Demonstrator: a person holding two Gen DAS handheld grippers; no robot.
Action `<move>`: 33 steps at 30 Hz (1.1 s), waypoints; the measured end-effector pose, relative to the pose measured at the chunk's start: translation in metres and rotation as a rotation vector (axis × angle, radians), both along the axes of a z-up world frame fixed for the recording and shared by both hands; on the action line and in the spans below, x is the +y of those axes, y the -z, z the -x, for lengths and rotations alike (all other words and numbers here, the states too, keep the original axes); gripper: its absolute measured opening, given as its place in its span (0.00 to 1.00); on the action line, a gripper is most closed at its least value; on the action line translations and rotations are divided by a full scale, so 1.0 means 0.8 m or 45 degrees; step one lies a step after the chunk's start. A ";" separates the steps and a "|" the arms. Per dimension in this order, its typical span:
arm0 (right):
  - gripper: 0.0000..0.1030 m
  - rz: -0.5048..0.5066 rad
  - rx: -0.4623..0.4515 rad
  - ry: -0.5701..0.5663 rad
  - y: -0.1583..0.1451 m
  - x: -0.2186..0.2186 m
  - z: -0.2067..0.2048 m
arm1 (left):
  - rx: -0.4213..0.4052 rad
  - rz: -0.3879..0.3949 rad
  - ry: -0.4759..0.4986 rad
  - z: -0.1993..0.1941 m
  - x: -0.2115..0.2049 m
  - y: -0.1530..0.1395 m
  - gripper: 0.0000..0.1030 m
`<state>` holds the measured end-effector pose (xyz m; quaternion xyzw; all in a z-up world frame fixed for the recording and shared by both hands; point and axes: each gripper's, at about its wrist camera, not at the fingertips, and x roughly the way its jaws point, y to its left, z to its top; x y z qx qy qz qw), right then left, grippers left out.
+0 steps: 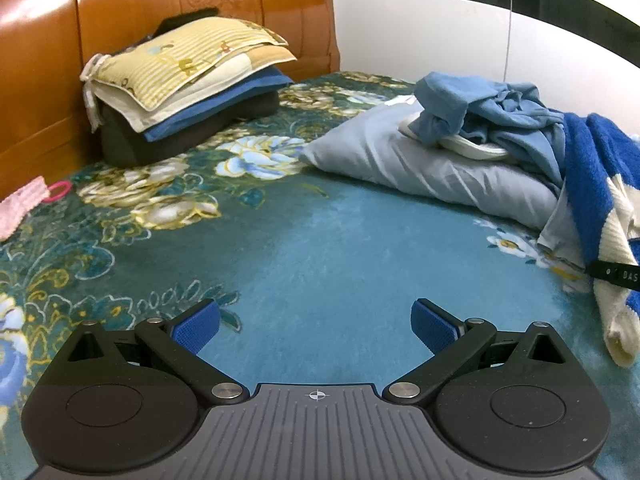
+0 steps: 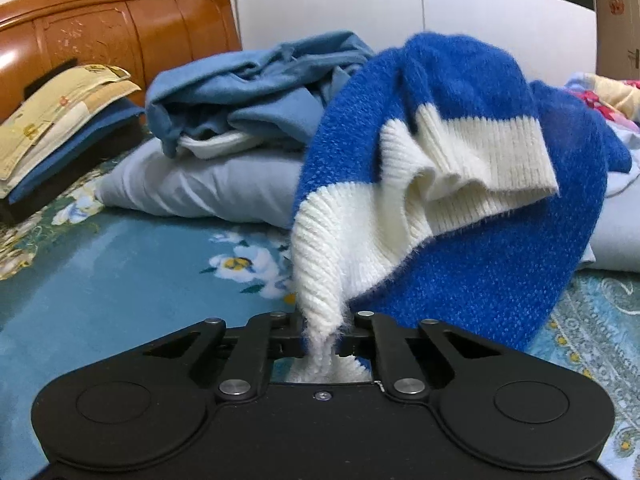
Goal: Fold clothes
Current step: 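Grasp the white cuff of the blue sweater with the right gripper, then pull the sweater cuff off the pillow onto the blanket with the right gripper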
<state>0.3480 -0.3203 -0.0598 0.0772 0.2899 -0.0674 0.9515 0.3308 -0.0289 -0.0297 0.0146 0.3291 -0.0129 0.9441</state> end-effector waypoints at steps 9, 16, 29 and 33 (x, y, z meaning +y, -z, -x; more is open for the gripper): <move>0.11 -0.079 -0.056 -0.118 -0.029 0.013 0.042 | 0.024 0.028 0.021 0.023 0.001 -0.005 1.00; 0.12 -0.169 -0.082 -0.200 -0.047 0.021 0.085 | 0.036 0.031 0.027 0.048 0.006 -0.010 1.00; 0.12 -0.242 -0.093 -0.347 -0.065 0.043 0.151 | 0.037 0.043 0.039 0.086 0.012 -0.024 1.00; 0.12 -0.262 -0.082 -0.399 -0.065 0.060 0.173 | 0.034 0.048 0.044 0.098 0.013 -0.028 1.00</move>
